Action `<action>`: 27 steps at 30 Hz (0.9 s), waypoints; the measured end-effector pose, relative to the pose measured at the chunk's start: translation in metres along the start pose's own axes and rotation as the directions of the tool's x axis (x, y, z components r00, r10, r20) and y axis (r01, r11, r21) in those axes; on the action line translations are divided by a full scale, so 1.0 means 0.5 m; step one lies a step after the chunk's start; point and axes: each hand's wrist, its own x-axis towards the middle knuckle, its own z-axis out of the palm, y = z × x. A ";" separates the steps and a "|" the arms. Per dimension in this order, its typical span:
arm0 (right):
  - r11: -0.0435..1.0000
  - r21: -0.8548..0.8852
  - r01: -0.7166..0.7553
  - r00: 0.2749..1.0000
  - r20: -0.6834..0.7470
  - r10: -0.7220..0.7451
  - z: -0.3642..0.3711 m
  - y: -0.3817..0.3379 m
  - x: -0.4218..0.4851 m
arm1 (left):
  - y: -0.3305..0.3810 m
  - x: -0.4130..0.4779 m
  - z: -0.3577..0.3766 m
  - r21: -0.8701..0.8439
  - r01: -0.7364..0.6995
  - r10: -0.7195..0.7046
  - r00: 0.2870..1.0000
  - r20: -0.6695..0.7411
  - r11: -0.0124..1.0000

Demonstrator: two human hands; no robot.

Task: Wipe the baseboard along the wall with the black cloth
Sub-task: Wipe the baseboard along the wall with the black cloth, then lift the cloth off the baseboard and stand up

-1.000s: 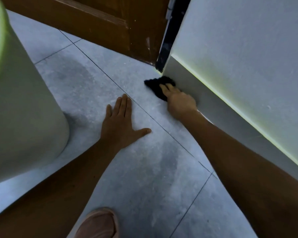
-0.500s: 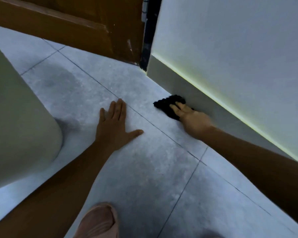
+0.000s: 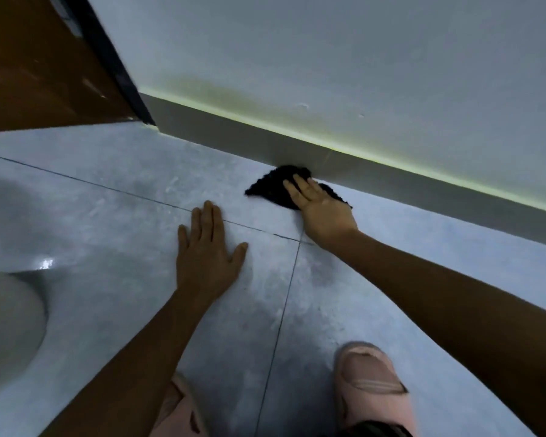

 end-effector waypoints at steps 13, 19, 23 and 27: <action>0.841 -0.051 -0.538 0.843 -0.009 0.538 0.035 0.182 -0.208 | 0.121 0.041 0.021 0.028 -0.138 0.137 0.990 0.028 0.990; 0.590 -0.008 -0.807 0.589 0.043 0.807 0.031 0.390 -0.349 | 0.133 0.040 0.021 0.014 -0.119 0.119 0.992 0.035 0.993; 0.522 0.021 -0.853 0.522 0.014 0.853 0.016 0.381 -0.325 | 0.145 0.042 -0.004 0.036 -0.111 0.107 0.990 0.092 0.993; 0.743 -0.007 -0.669 0.743 -0.016 0.669 -0.002 0.249 -0.253 | 0.178 0.054 -0.062 0.061 -0.058 0.042 0.969 0.242 0.996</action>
